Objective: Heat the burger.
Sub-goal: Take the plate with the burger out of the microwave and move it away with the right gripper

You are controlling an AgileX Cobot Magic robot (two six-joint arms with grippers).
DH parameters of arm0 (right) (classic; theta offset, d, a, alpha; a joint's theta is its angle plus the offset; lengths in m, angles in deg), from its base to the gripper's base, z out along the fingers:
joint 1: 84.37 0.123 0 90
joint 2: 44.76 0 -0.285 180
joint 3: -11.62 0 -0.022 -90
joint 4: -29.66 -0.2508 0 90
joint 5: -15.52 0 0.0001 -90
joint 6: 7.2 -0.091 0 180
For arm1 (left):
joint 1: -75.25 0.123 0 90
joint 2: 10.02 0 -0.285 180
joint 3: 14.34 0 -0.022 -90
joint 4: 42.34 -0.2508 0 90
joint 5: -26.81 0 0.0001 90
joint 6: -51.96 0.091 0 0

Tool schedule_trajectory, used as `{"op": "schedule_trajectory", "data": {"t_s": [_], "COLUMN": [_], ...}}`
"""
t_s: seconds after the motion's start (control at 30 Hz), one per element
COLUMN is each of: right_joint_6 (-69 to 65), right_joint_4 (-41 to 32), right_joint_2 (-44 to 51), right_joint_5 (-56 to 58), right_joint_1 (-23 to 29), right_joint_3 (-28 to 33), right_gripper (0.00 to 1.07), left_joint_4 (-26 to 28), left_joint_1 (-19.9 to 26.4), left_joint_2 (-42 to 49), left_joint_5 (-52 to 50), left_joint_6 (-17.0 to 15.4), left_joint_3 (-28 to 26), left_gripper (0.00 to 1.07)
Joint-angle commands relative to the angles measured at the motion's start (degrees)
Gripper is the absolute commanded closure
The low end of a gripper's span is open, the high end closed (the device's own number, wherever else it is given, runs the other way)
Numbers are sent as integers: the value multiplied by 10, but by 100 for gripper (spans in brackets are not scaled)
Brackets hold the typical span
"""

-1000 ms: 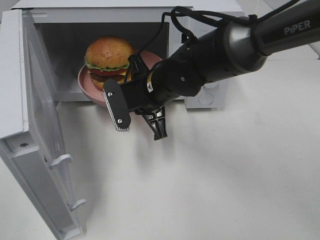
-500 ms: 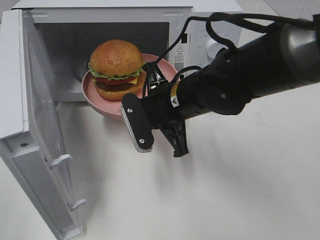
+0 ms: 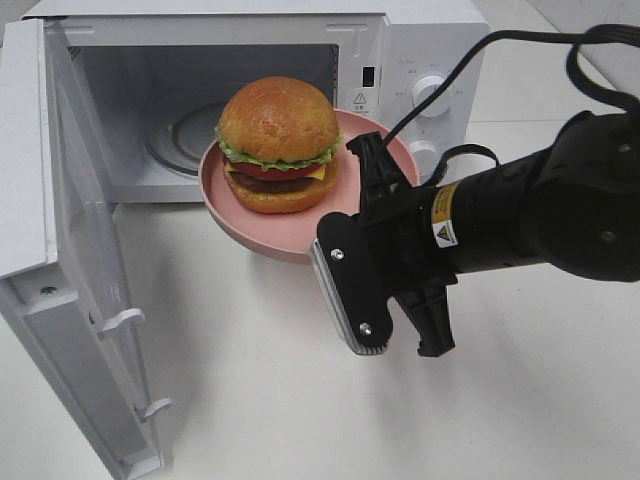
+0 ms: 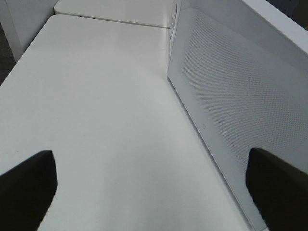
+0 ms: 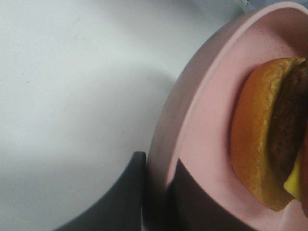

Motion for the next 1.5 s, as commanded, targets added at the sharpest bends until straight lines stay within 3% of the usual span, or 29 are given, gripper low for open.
{"op": "schedule_trajectory", "data": {"t_s": [0.03, 0.27, 0.77, 1.33, 1.5], "right_joint_6": [-1, -1, -14, -59, -131], "right_joint_4": [4, 3, 1, 5, 53], "right_joint_2": [35, 119, 266, 403, 427], "right_joint_5": [-34, -17, 92, 221, 270], "right_joint_1": [-2, -2, -2, -2, -2], "right_joint_3": [15, 90, 163, 190, 190], "right_gripper": [107, 107, 107, 107, 107], "left_joint_4": [5, 5, 5, 5, 5], "left_joint_1": [2, 2, 2, 2, 2], "left_joint_2": [2, 2, 2, 2, 2], "left_joint_5": [0, 0, 0, 0, 0], "left_joint_6": [-2, -2, -2, -2, -2], "left_joint_3": [2, 2, 2, 2, 2], "left_gripper": [6, 6, 6, 6, 6]}}
